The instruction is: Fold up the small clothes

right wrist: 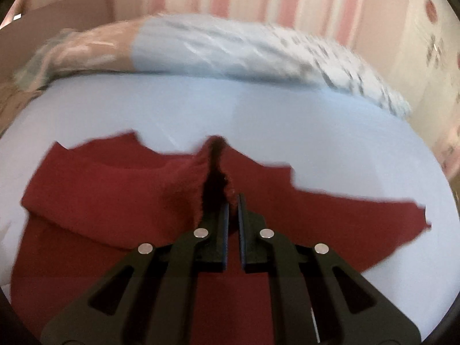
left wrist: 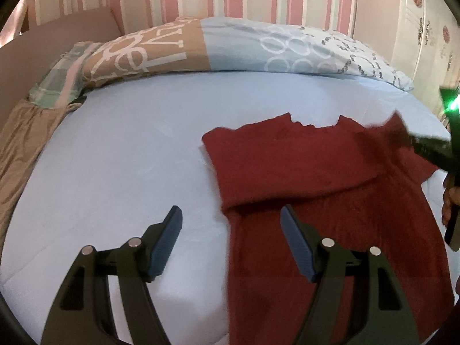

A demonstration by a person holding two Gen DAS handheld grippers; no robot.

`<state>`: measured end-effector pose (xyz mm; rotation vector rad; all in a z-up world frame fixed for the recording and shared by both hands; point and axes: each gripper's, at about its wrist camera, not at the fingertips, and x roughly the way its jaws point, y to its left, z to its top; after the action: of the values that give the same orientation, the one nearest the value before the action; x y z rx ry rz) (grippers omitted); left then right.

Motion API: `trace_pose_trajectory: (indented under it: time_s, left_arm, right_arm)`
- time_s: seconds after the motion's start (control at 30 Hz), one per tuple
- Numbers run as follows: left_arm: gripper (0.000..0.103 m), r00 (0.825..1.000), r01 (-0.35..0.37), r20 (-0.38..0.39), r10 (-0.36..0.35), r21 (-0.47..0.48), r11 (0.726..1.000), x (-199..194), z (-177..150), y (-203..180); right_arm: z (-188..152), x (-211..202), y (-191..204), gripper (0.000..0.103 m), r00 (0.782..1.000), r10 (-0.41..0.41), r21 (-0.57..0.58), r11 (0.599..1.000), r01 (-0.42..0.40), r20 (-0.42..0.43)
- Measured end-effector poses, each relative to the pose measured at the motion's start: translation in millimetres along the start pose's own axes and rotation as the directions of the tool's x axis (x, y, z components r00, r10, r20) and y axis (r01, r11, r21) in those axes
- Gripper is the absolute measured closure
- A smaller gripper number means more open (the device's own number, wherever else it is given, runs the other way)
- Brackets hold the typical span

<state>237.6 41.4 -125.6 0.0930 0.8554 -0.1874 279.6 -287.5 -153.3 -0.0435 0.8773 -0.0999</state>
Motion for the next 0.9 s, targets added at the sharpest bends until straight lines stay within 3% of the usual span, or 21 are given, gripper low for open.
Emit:
trace_pose_trajectory:
  time_s: [0.1,0.2,0.23,0.27,0.33,0.37,0.43,0.6,0.7,0.77,0.83,0.9]
  left_arm:
    - [0.031,1.000,0.009,-0.014,-0.009,0.009,1.000,19,4,-5]
    - [0.031,0.999,0.021,-0.029,-0.020,0.025,0.999,40,8,-11]
    - [0.031,0.999,0.023,-0.029,-0.022,0.032,0.999,47,11,-14]
    - [0.031,0.999,0.022,-0.032,-0.021,0.036,0.999,52,14,-15]
    - [0.031,0.999,0.032,-0.035,-0.031,0.038,0.999,64,22,-20]
    - [0.031,0.999,0.037,-0.038,-0.035,0.039,0.999,70,26,-22]
    - [0.031,0.998,0.031,-0.057,-0.028,0.056,0.998,84,32,-28]
    - [0.031,0.995,0.008,-0.098,0.001,0.086,0.996,108,34,-37]
    - [0.031,0.994,0.007,-0.108,0.001,0.077,0.997,114,32,-36]
    - [0.031,0.994,0.007,-0.113,0.002,0.076,0.997,117,31,-36]
    - [0.031,0.993,0.007,-0.118,0.002,0.077,0.997,119,29,-35]
    - [0.031,0.993,0.002,-0.121,0.008,0.080,0.997,121,28,-35]
  right_arm:
    - [-14,20,-12,0.097,0.998,0.012,0.009,1.000,-0.011,-0.064]
    - [-21,25,-8,0.095,0.997,0.012,-0.005,1.000,-0.012,-0.074]
    - [-22,23,-9,0.088,0.998,0.022,0.008,1.000,-0.021,-0.066]
    - [-21,19,-13,0.069,0.998,0.043,0.037,0.998,-0.041,-0.049]
    - [-18,9,-18,0.042,0.999,0.041,0.061,0.997,-0.040,-0.007]
    - [-16,5,-19,0.034,0.999,0.040,0.063,0.997,-0.040,0.004]
    - [-10,1,-20,0.029,0.999,0.039,0.060,0.997,-0.041,0.027]
    - [1,8,-19,0.026,0.998,0.058,0.078,0.995,-0.058,0.004]
    - [2,-12,-25,0.028,0.994,-0.069,0.100,0.993,0.061,0.084]
    - [1,-29,-34,0.027,0.987,-0.102,0.128,0.988,0.086,0.126]
    - [1,-37,-38,0.027,0.987,-0.068,0.139,0.989,0.048,0.144]
    - [3,-32,-28,0.027,0.994,-0.009,0.099,0.995,-0.002,0.108]
